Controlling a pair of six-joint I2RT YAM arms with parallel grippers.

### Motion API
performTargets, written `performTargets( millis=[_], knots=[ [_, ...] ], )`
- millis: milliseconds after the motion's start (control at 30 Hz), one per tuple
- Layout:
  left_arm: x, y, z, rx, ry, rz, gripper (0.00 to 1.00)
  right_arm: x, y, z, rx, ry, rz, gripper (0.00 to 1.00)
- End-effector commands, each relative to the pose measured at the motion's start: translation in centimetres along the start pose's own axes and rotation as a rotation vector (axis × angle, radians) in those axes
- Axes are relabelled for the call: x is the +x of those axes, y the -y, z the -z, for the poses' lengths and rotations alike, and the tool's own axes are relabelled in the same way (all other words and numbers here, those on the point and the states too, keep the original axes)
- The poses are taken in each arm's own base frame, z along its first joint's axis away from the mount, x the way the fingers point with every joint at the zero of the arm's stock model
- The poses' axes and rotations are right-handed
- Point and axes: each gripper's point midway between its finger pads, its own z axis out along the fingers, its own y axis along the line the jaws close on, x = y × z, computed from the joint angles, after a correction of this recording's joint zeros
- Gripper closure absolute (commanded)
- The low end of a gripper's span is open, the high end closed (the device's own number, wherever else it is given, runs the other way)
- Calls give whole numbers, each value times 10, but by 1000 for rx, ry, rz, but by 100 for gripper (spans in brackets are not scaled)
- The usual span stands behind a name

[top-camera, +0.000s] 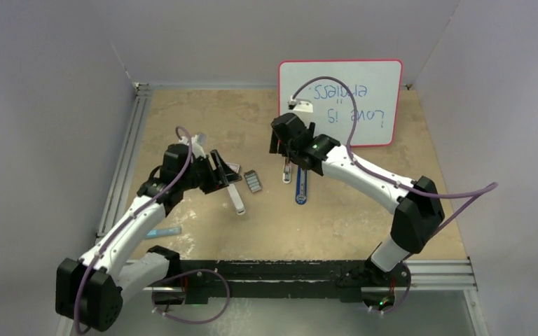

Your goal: Load the staples into the stapler

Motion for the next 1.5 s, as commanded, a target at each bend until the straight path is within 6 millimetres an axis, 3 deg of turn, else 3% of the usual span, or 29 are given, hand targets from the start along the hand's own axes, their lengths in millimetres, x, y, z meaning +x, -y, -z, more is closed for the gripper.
performTargets(
  millis=[0,100,267,533,767,933,1100,1267,1467],
  knots=[
    [-6,46,-12,206,-110,-106,39,0,37,-37,131,12,-12,28],
    [-1,54,-30,243,-158,-106,34,-2,41,-56,152,12,11,27],
    [6,67,-60,231,-211,-113,33,-6,37,-81,125,9,39,29],
    [6,61,-100,160,-243,-48,53,6,51,-112,189,-27,77,42],
    [6,59,-126,123,-261,-20,54,26,54,-118,159,-85,94,47],
    [6,48,-146,66,-258,-8,55,37,48,-117,108,-125,93,57],
    [6,33,-163,4,-245,-7,58,42,51,-115,117,-145,102,56],
    [16,30,-177,3,-277,-8,59,47,54,-113,118,-162,108,57],
    [21,33,-186,9,-286,-21,62,48,50,-110,91,-157,88,76]
  ],
)
